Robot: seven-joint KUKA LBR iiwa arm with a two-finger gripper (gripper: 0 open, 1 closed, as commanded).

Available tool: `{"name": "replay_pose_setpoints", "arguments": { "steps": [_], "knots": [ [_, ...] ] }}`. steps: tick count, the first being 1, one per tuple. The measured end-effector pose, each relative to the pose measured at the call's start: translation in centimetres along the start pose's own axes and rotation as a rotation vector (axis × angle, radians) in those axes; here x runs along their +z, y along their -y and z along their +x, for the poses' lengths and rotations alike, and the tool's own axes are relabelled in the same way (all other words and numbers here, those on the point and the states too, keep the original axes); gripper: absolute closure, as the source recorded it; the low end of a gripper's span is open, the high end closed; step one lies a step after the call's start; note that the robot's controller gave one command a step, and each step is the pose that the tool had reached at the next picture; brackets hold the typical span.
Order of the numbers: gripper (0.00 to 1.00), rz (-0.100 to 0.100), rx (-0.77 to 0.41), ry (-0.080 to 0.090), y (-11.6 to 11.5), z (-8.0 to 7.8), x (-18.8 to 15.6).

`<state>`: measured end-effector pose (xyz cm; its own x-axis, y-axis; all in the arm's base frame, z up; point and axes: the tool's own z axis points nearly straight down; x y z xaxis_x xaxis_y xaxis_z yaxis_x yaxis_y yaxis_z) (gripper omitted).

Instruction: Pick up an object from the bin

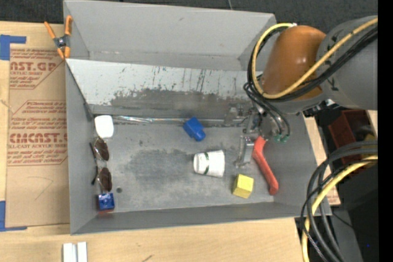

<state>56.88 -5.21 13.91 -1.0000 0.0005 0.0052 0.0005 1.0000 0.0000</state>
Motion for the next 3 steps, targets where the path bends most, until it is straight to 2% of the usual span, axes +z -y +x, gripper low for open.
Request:
{"name": "replay_pose_setpoints", "arguments": {
  "steps": [1,2,3],
  "knots": [
    [0.00,0.000,-0.001,0.006,0.0,-0.1,-0.5],
    [0.00,0.000,0.009,0.008,-0.8,1.0,4.3],
    [0.00,-0.002,0.105,0.001,-1.2,1.7,6.6]
  ]
}}
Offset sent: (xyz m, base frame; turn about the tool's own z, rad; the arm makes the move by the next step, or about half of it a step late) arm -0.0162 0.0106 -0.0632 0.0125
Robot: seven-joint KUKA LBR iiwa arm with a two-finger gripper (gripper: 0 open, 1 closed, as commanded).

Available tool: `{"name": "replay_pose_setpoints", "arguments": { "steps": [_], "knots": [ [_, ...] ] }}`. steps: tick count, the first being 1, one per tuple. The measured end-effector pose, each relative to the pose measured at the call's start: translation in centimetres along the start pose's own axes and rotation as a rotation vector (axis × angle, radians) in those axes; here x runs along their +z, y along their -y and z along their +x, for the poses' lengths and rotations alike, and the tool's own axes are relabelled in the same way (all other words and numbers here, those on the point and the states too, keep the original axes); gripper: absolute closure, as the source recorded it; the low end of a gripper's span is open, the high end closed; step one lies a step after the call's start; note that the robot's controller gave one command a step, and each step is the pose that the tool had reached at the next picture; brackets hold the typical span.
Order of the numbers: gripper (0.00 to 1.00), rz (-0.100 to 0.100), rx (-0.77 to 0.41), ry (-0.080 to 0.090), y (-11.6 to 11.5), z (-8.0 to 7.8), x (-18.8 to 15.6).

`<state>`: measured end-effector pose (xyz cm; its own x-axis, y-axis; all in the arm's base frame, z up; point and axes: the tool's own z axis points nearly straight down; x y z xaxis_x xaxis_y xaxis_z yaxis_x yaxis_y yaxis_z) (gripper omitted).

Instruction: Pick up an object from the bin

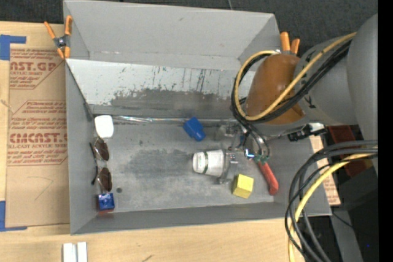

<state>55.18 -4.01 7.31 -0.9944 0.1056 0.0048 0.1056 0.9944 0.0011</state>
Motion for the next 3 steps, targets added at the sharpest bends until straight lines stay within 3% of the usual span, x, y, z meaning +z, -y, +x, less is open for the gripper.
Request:
{"name": "replay_pose_setpoints", "arguments": {
  "steps": [1,2,3],
  "knots": [
    [1.00,0.000,0.119,0.008,-1.4,1.7,0.4],
    [1.00,0.000,0.119,0.008,-1.4,1.7,0.4],
    [1.00,-0.001,0.136,0.009,-1.4,1.6,-19.8]
  ]
}}
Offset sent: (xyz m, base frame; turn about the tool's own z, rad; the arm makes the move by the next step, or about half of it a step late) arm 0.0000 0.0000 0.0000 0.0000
